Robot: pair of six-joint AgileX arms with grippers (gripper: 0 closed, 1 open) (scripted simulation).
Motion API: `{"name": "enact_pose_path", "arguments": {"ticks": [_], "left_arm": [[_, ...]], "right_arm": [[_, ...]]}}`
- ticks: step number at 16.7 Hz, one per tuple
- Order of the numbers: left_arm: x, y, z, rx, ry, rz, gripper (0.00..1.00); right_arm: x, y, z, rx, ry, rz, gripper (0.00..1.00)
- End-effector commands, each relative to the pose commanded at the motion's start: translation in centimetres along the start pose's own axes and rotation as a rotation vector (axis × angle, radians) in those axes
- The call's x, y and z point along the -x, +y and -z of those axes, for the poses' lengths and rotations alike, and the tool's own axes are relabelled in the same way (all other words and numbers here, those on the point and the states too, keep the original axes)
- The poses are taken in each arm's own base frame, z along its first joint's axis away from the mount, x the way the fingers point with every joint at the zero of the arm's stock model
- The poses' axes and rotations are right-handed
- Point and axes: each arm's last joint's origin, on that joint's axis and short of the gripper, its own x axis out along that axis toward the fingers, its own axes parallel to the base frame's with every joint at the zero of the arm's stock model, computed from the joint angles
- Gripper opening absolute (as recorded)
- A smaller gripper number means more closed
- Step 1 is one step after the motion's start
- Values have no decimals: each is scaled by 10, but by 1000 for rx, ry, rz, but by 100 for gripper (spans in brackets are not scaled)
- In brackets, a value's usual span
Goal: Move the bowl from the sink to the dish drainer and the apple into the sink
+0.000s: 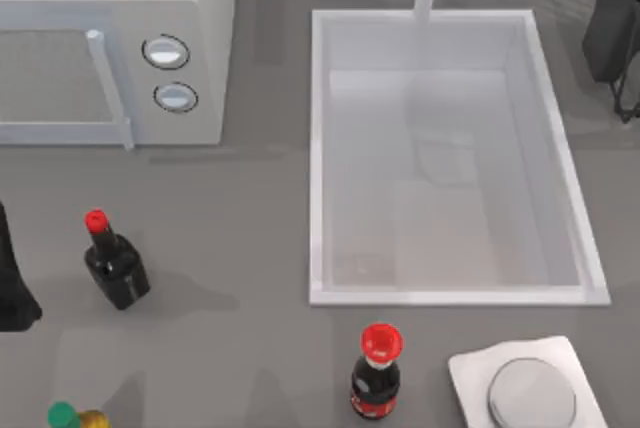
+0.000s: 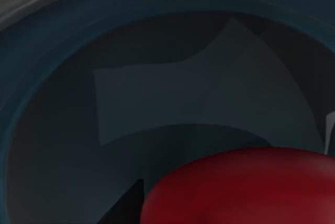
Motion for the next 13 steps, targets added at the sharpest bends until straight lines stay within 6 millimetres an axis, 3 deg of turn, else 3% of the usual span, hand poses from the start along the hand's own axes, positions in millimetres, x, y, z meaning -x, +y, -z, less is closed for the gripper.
{"name": "enact_pose_path", "arguments": {"ticks": [1, 5, 13], "left_arm": [[0, 0, 0, 0, 0, 0, 100], [0, 0, 0, 0, 0, 0, 100], [0, 0, 0, 0, 0, 0, 100]], "right_arm": [[30, -1, -4, -20, -60, 46, 0], [47, -2, -9, -16, -67, 47, 0], [126, -1, -5, -20, -55, 45, 0]]}}
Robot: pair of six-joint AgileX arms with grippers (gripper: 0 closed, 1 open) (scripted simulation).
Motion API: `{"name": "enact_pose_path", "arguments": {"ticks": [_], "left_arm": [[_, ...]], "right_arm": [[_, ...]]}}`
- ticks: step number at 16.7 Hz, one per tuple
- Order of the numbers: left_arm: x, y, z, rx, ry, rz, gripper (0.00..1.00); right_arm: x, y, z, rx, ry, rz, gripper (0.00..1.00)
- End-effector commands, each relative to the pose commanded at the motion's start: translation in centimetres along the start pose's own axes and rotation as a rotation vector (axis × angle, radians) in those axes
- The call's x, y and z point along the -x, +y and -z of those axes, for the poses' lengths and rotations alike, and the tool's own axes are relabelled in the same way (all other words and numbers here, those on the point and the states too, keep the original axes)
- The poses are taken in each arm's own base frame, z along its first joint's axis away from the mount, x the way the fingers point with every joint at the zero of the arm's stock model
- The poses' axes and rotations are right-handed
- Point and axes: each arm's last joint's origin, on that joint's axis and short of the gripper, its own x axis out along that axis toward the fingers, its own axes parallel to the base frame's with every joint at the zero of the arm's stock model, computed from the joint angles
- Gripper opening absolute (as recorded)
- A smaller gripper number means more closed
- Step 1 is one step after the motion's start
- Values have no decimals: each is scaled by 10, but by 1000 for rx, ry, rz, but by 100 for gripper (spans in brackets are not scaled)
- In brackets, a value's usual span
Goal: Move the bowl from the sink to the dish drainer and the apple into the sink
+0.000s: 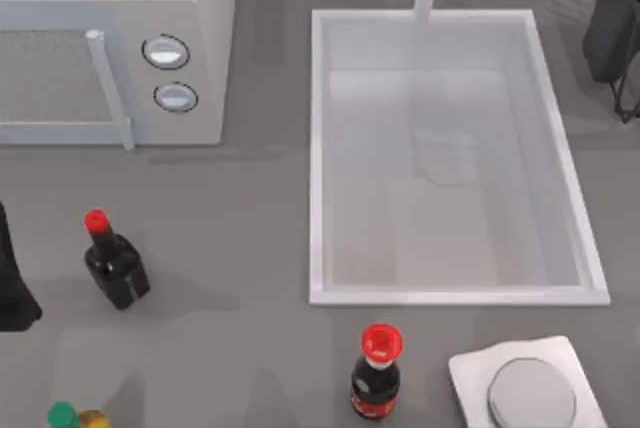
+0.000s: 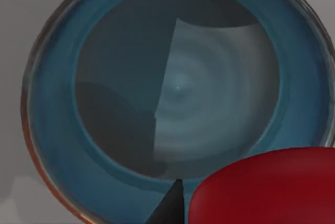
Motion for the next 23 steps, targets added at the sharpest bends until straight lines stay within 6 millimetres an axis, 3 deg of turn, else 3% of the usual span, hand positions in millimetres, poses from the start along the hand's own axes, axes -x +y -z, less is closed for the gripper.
{"name": "enact_pose_path", "arguments": {"ticks": [7, 11, 14, 18, 23], "left_arm": [[0, 0, 0, 0, 0, 0, 100], [0, 0, 0, 0, 0, 0, 100], [0, 0, 0, 0, 0, 0, 100], [0, 0, 0, 0, 0, 0, 100], [0, 0, 0, 0, 0, 0, 100]], "right_arm": [[2, 2, -2, 8, -9, 4, 0], [-2, 28, -24, 98, -124, 64, 0], [-8, 63, -49, 183, -300, 128, 0], [-13, 126, -75, 255, -624, 182, 0], [-10, 201, -76, 221, -1063, 138, 0]]}}
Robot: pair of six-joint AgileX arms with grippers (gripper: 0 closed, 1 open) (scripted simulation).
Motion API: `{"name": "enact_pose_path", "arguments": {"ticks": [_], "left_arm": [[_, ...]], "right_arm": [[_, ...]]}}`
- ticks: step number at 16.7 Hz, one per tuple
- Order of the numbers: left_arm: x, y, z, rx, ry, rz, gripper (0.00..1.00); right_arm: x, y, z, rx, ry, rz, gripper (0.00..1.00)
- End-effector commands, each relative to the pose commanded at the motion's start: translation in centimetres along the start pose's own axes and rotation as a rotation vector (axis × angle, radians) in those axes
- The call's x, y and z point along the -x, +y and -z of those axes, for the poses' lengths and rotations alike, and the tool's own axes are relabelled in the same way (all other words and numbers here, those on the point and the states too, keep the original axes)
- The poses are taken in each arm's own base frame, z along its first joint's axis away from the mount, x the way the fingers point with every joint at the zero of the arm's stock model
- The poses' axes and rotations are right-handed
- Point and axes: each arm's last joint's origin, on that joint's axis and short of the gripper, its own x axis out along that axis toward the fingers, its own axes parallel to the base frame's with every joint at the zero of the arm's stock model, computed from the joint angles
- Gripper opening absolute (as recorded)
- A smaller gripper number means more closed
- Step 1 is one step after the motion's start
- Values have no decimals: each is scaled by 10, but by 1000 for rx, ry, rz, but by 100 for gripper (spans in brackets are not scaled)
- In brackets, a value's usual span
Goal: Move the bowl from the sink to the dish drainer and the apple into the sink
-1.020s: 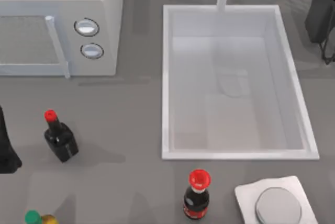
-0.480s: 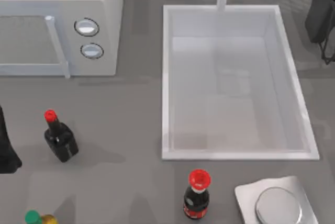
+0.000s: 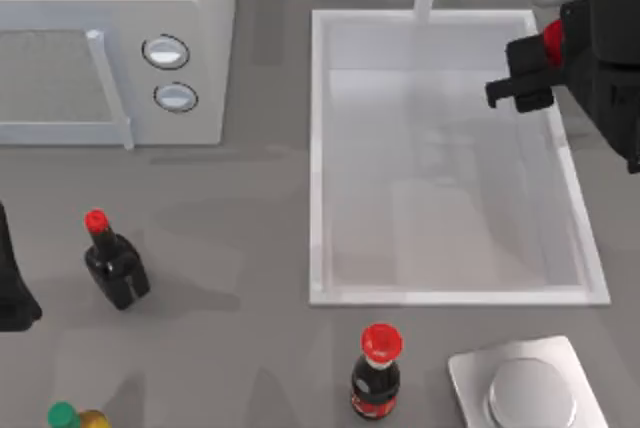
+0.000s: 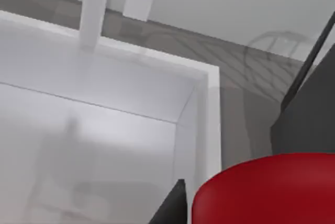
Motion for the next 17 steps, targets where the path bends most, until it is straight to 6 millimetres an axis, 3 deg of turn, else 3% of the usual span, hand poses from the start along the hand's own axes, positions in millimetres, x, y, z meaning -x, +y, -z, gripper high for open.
{"name": "enact_pose_path", "arguments": {"ticks": [3, 7, 11, 17], "left_arm": [[0, 0, 0, 0, 0, 0, 100], [0, 0, 0, 0, 0, 0, 100], [0, 0, 0, 0, 0, 0, 100], [0, 0, 0, 0, 0, 0, 100]], "right_arm": [[15, 31, -4, -99, -213, 9, 0], [37, 54, -2, -226, -391, 13, 0], [46, 61, 3, -283, -448, 18, 0], [46, 60, 2, -288, -451, 19, 0]]}}
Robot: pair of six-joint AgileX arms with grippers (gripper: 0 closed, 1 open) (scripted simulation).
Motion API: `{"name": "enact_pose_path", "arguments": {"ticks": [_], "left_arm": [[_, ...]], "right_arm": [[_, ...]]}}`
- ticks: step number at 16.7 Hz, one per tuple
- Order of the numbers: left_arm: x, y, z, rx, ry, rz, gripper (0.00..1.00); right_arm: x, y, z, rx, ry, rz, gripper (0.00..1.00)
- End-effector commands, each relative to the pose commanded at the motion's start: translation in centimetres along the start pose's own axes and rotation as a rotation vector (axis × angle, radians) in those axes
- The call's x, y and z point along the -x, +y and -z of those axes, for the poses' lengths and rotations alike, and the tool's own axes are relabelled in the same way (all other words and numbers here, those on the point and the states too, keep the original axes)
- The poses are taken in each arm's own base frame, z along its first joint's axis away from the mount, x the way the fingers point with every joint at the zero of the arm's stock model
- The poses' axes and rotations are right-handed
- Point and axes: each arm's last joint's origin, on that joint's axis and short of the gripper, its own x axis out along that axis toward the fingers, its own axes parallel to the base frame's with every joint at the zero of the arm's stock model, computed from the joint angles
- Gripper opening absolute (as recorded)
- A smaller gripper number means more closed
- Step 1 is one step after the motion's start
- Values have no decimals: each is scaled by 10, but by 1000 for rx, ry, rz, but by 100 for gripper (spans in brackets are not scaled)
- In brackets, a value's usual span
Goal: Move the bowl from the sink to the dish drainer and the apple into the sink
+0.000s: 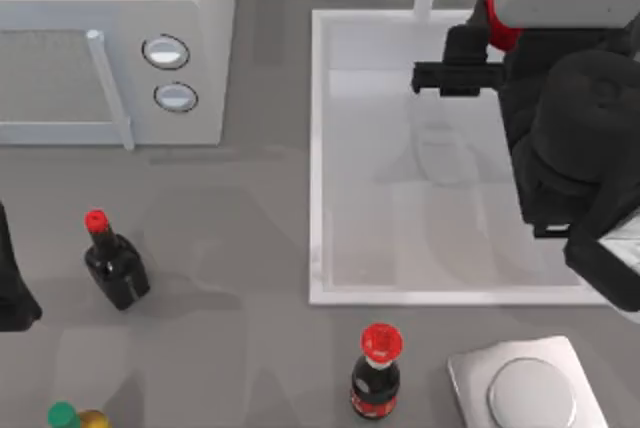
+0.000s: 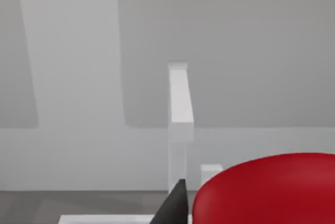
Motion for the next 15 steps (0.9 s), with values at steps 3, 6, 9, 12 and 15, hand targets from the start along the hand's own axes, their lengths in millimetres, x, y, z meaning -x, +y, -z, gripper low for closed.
{"name": "enact_pose_path", "arguments": {"ticks": [3, 6, 9, 12, 15], "left_arm": [[0, 0, 0, 0, 0, 0, 100], [0, 0, 0, 0, 0, 0, 100], [0, 0, 0, 0, 0, 0, 100], [0, 0, 0, 0, 0, 0, 100], [0, 0, 0, 0, 0, 0, 100]], "right_arm": [[-3, 5, 12, -2, -3, -7, 0], [-8, 10, 39, -1, -3, -8, 0], [-10, 12, 74, -1, -3, -4, 0], [-8, 9, 109, 0, -1, 0, 0], [-3, 4, 136, 2, 1, 1, 0]]}}
